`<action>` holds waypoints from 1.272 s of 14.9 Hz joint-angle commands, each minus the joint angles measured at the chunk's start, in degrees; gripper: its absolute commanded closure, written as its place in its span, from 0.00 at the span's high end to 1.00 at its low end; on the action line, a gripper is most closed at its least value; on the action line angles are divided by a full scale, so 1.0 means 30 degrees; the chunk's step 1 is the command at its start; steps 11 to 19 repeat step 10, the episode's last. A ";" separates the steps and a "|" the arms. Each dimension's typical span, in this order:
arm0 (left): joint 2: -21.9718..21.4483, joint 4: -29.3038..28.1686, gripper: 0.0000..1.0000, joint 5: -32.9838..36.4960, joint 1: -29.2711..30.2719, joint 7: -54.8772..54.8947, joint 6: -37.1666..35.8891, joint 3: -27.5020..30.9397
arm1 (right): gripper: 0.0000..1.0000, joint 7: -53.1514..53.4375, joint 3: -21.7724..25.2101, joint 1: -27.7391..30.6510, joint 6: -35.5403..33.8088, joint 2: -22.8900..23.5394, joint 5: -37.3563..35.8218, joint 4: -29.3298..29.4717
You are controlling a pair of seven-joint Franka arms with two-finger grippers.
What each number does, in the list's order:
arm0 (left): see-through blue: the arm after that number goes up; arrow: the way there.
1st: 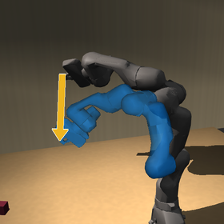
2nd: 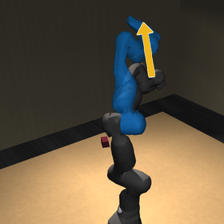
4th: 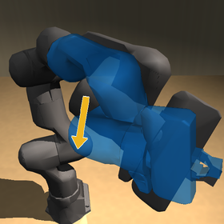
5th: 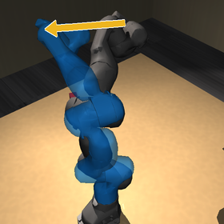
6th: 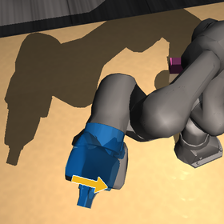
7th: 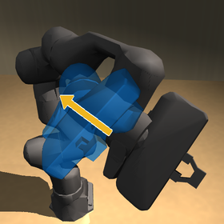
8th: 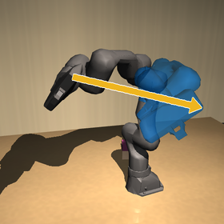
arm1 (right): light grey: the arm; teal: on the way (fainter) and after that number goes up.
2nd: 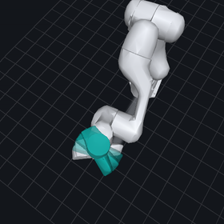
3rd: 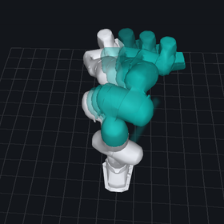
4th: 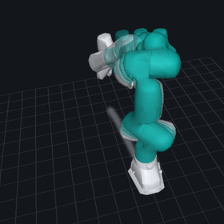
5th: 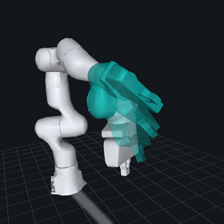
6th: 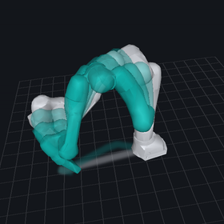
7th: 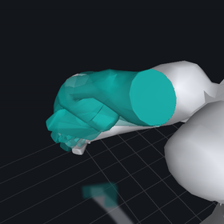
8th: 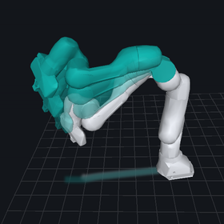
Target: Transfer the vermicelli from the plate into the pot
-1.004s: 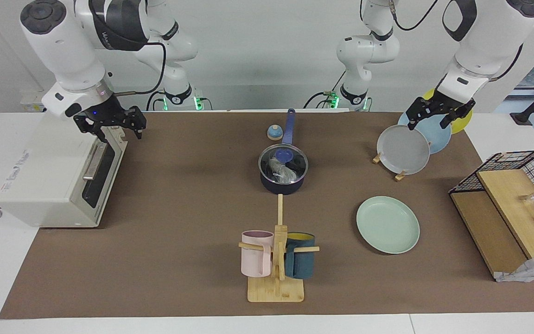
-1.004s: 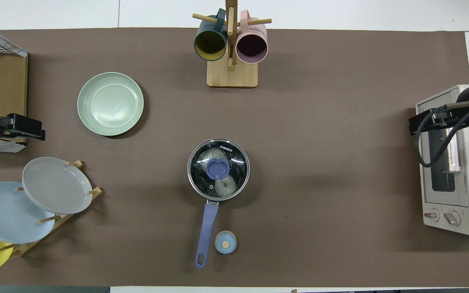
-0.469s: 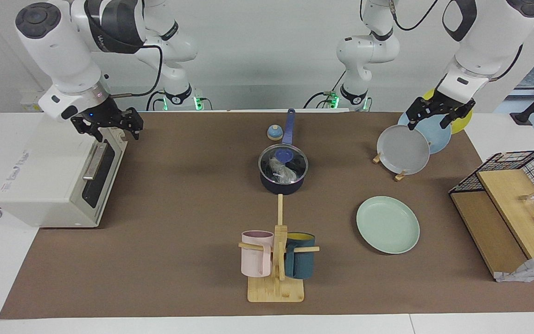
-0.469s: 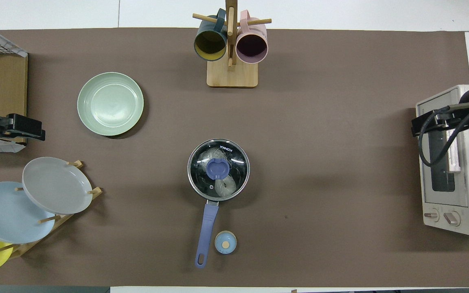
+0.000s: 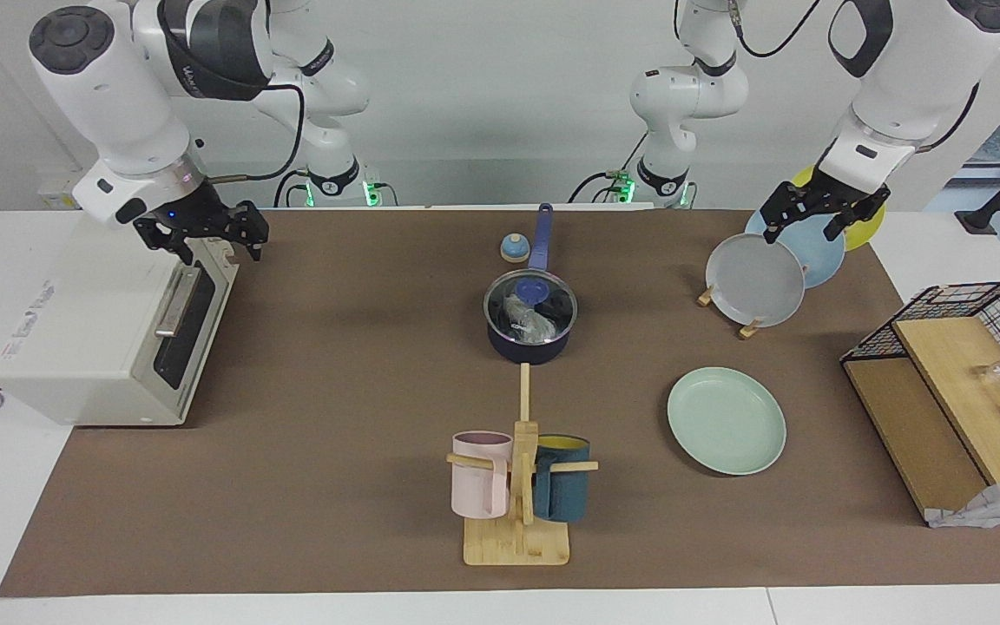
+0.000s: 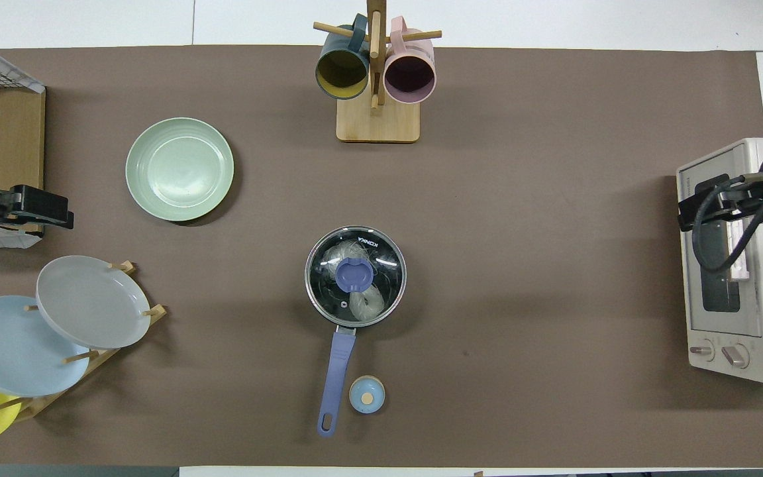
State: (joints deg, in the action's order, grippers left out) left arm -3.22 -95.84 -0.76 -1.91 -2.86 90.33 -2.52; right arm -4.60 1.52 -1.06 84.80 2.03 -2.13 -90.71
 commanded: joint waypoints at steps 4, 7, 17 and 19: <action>-0.0041 0.0015 1.00 0.0428 -0.0068 -0.0220 -0.0023 0.0048 | 1.00 0.0245 0.0168 -0.0085 0.0092 0.0057 0.0096 -0.0321; -0.0041 0.0015 1.00 0.0428 -0.0068 -0.0220 -0.0023 0.0048 | 1.00 0.0245 0.0080 -0.0085 0.0122 0.0057 0.0067 -0.0291; -0.0041 0.0015 1.00 0.0428 -0.0068 -0.0220 0.0006 0.0048 | 1.00 0.0245 -0.0008 -0.0085 0.0122 0.0057 0.0067 -0.0291; -0.0041 0.0015 1.00 0.0428 -0.0068 -0.0220 0.0006 0.0048 | 1.00 0.0245 -0.0008 -0.0085 0.0122 0.0057 0.0067 -0.0291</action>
